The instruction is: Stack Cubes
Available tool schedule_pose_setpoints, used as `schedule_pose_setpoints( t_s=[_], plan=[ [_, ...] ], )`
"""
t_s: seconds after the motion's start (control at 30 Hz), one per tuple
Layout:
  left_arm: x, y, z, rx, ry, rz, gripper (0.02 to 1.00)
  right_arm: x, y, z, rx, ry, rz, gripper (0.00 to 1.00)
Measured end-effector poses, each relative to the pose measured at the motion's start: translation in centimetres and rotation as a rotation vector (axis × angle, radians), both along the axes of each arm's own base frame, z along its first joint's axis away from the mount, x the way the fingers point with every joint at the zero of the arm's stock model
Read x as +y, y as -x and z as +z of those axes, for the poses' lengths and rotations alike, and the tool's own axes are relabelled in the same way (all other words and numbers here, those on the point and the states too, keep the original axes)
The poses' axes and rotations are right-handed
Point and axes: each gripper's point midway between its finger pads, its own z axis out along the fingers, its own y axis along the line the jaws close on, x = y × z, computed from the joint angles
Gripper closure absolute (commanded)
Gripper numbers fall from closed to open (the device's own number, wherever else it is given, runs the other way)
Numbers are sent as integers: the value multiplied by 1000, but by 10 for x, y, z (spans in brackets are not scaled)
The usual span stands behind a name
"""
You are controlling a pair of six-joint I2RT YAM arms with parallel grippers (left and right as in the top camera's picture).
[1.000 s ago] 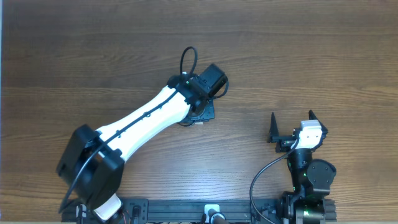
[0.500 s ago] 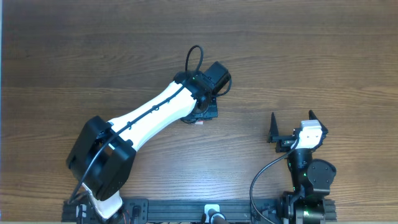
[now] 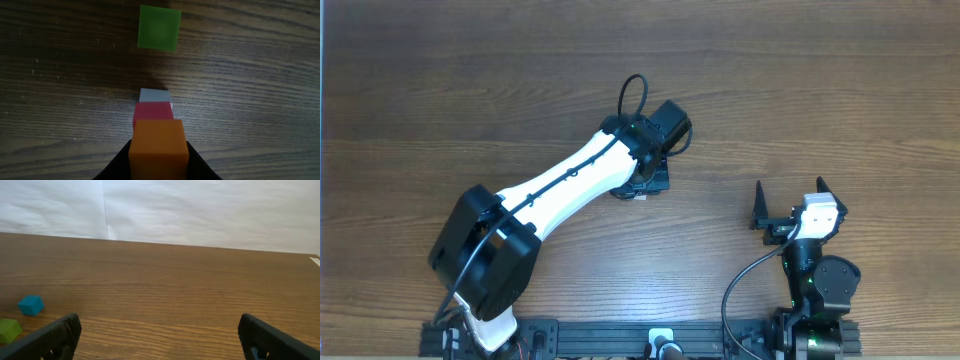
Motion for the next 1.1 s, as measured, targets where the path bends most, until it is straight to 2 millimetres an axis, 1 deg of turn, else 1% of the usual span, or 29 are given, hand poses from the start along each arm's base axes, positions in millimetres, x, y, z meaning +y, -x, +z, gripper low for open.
schedule_pose_setpoints(
  t_s=[0.6, 0.9, 1.1],
  plan=[
    [0, 0, -3, 5, -5, 0, 965, 0, 0, 0, 0, 0, 0, 9],
    [0, 0, -6, 12, -12, 0, 869, 0, 0, 0, 0, 0, 0, 7],
    [0, 0, -6, 12, -12, 0, 720, 0, 0, 0, 0, 0, 0, 9]
  ],
)
